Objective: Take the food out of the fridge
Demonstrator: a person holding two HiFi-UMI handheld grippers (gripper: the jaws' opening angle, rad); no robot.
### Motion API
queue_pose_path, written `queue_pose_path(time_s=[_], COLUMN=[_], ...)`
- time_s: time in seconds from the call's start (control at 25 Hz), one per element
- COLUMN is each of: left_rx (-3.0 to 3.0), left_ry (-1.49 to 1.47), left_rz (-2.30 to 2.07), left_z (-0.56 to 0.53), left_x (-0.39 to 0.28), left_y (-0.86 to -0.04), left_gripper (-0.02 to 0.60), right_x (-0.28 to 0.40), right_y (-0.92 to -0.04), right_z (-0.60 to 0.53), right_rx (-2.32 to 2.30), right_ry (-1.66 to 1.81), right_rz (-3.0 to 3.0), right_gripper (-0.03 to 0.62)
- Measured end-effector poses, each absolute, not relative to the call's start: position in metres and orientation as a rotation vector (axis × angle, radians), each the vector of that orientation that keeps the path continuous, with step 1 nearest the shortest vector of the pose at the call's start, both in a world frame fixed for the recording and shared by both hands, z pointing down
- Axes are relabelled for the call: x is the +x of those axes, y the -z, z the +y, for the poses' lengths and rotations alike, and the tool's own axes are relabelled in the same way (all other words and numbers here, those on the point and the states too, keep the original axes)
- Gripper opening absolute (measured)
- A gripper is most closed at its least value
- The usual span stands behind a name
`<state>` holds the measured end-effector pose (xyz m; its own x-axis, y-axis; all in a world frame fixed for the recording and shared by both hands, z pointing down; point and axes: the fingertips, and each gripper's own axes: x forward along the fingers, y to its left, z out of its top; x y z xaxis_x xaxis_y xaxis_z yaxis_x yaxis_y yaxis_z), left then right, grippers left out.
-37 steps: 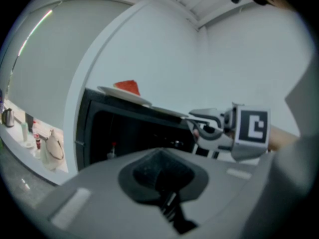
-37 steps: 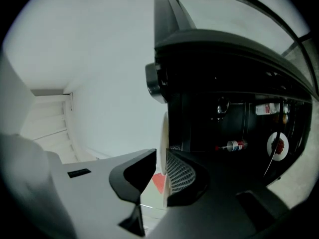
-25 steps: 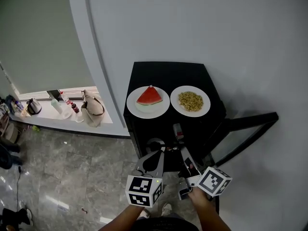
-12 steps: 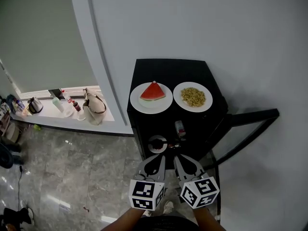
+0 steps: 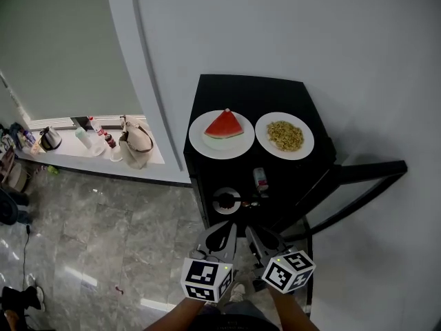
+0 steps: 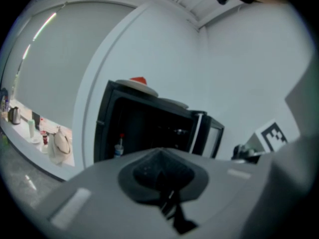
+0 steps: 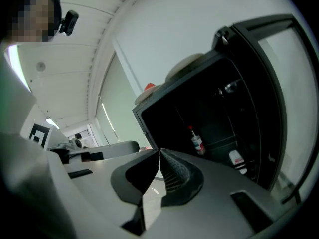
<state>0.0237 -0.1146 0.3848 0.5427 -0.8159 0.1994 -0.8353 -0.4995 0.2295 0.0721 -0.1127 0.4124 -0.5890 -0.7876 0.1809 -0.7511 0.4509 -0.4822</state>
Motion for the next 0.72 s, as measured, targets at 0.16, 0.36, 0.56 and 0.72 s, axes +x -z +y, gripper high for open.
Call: queue_pose_path(time_s=[0.16, 0.36, 0.56, 0.72], left_rx=[2.441, 2.354, 2.322, 2.313], left_ry=[-0.084, -0.092, -0.102, -0.080], left_rz=[-1.333, -1.362, -1.369, -1.350], left_z=[-0.121, -0.121, -0.132, -0.139], left_x=[0.019, 0.002, -0.004, -0.007], left_y=[-0.418, -0.468, -0.513, -0.542], left_gripper=[-0.015, -0.015, -0.015, -0.015], right_x=[0.071, 0.059, 0.046, 0.032], right_y=[-0.458, -0.522, -0.586, -0.633], right_z=[-0.127, -0.145, -0.164, -0.174], right_rx=[-1.303, -1.234, -1.231, -1.177], right_ry=[1.026, 1.220, 1.324, 1.407], right_rz=[2.512, 2.418, 2.377, 2.301], right_gripper=[0.008, 0.008, 0.008, 0.009])
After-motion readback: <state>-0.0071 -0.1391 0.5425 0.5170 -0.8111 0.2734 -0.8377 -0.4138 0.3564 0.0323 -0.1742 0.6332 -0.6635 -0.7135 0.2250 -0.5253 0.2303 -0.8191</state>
